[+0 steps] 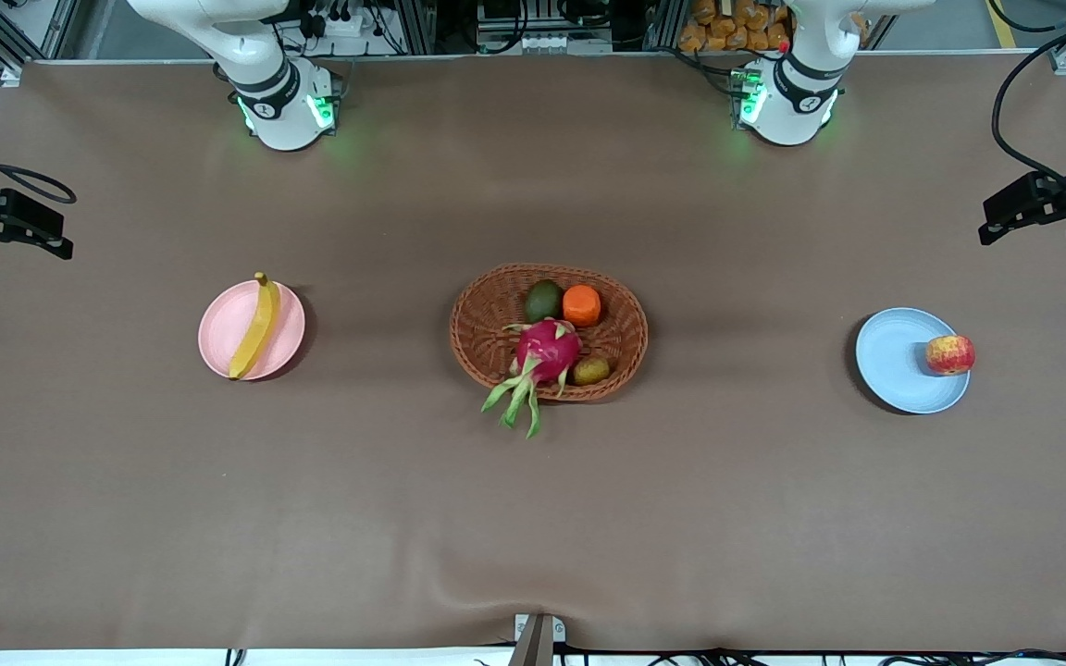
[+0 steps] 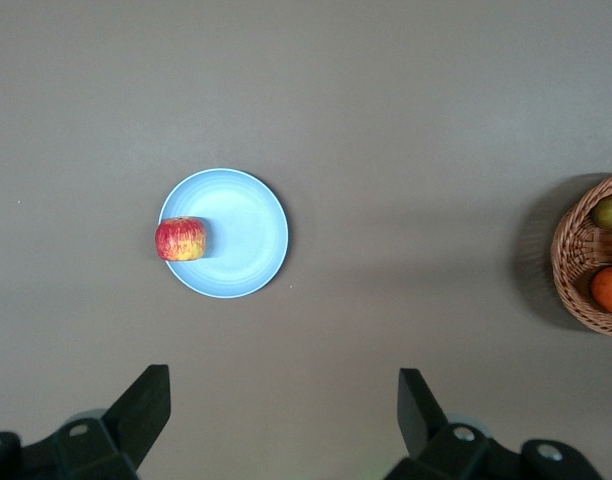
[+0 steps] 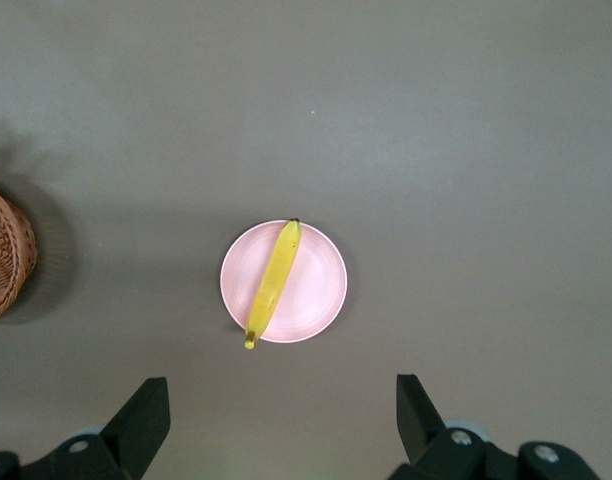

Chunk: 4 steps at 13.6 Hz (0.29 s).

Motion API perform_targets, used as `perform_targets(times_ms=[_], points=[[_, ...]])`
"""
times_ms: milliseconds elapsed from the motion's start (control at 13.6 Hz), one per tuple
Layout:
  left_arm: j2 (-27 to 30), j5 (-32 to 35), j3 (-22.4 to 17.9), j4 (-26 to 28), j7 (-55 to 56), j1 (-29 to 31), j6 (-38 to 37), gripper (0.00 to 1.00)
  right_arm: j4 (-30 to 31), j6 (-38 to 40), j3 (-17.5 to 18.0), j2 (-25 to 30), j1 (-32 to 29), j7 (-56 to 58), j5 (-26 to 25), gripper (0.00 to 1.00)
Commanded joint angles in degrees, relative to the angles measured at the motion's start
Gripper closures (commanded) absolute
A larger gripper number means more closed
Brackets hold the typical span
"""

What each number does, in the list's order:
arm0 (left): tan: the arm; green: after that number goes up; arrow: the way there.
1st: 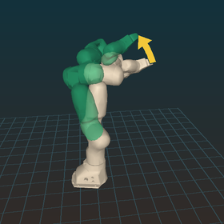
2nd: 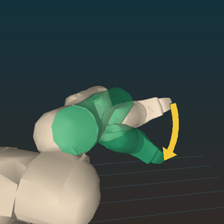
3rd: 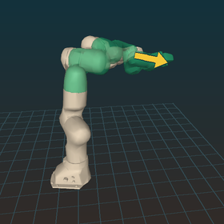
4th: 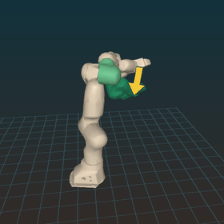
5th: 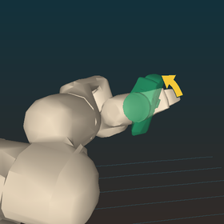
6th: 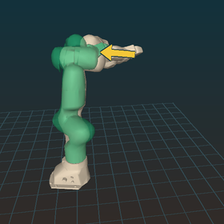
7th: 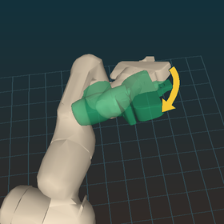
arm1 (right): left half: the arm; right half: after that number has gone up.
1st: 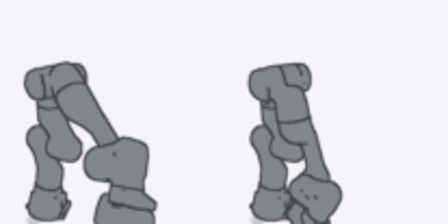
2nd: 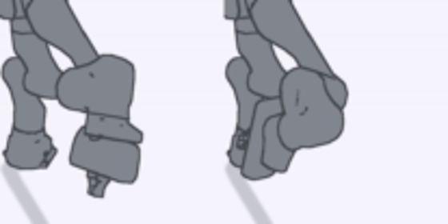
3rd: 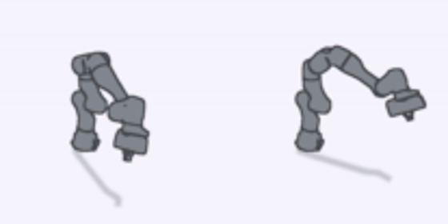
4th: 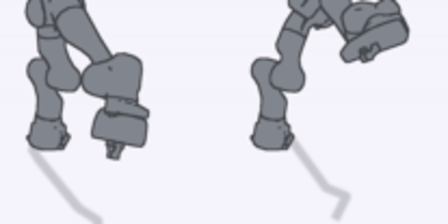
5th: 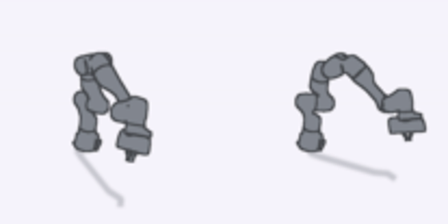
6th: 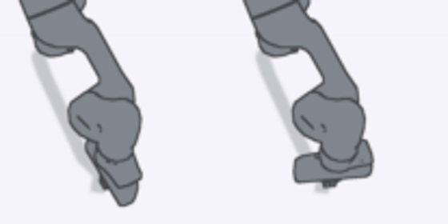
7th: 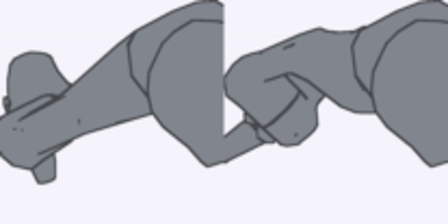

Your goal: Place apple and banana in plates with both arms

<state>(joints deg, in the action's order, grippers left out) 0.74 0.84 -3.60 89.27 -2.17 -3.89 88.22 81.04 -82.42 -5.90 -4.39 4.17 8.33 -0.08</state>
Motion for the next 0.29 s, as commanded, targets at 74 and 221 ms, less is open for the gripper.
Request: perform_targets(times_ms=[74, 221], points=[[-0.22, 0.04, 0.08, -0.41, -0.12, -0.16, 0.20, 0.00, -1.58, 2.70, 0.45, -0.18, -0.48, 0.02, 0.52, 0.00], [-0.22, 0.04, 0.08, -0.50, -0.12, -0.16, 0.20, 0.00, -1.58, 2.70, 0.54, -0.18, -0.22, 0.02, 0.78, 0.00]])
